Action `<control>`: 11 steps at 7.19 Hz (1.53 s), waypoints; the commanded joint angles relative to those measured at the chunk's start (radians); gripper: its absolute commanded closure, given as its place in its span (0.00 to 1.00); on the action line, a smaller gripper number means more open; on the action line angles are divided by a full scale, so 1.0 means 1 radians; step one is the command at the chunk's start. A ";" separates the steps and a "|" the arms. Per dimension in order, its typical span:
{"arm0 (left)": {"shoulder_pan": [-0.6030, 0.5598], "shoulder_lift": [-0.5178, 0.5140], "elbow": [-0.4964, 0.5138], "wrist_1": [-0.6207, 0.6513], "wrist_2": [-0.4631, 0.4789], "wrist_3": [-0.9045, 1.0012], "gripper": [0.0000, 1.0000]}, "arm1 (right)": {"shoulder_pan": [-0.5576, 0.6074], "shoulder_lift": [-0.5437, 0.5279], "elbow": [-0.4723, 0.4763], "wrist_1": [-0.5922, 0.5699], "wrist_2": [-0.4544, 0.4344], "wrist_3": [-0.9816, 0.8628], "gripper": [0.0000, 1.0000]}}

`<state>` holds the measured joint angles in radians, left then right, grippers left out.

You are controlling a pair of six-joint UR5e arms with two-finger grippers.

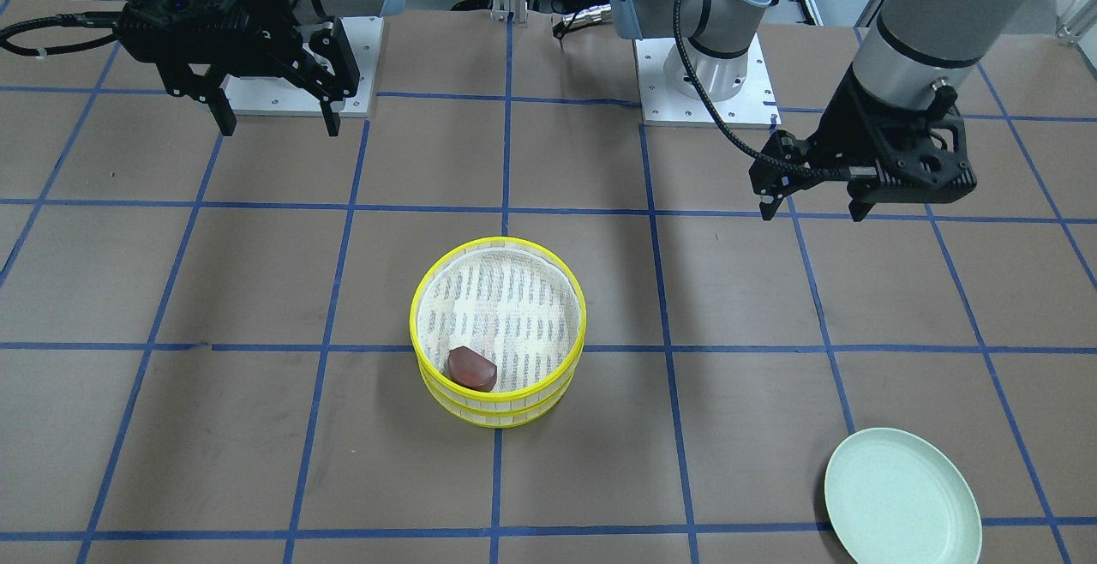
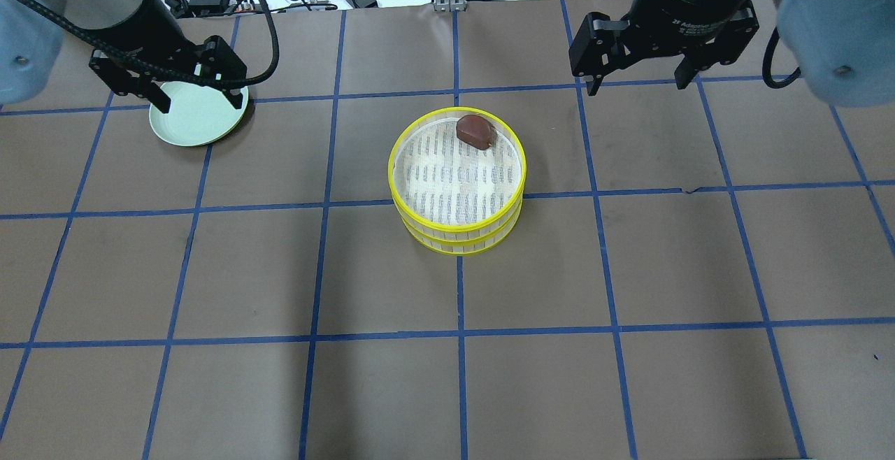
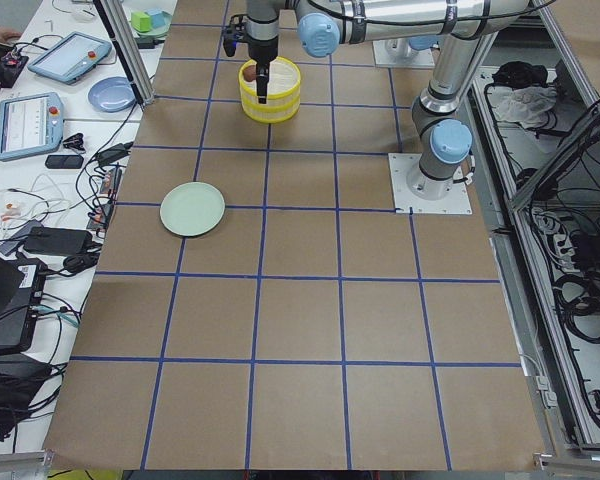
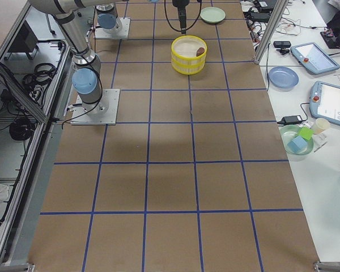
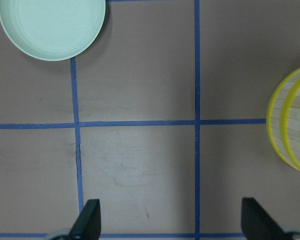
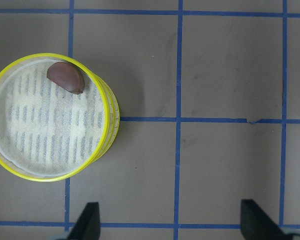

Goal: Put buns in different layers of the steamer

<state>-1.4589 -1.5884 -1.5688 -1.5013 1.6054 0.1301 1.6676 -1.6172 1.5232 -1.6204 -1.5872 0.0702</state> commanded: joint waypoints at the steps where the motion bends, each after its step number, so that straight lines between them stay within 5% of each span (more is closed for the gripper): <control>1: -0.018 0.060 -0.001 -0.040 -0.007 0.028 0.00 | 0.004 -0.001 0.000 0.004 -0.001 0.002 0.00; 5: -0.020 0.162 -0.001 -0.172 -0.068 0.029 0.00 | 0.001 -0.001 0.003 0.011 -0.010 0.000 0.00; 11: -0.015 0.142 -0.031 -0.171 -0.065 0.026 0.00 | 0.000 0.000 0.005 0.013 -0.008 0.000 0.00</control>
<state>-1.4762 -1.4410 -1.5986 -1.6747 1.5437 0.1584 1.6669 -1.6170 1.5278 -1.6085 -1.5964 0.0706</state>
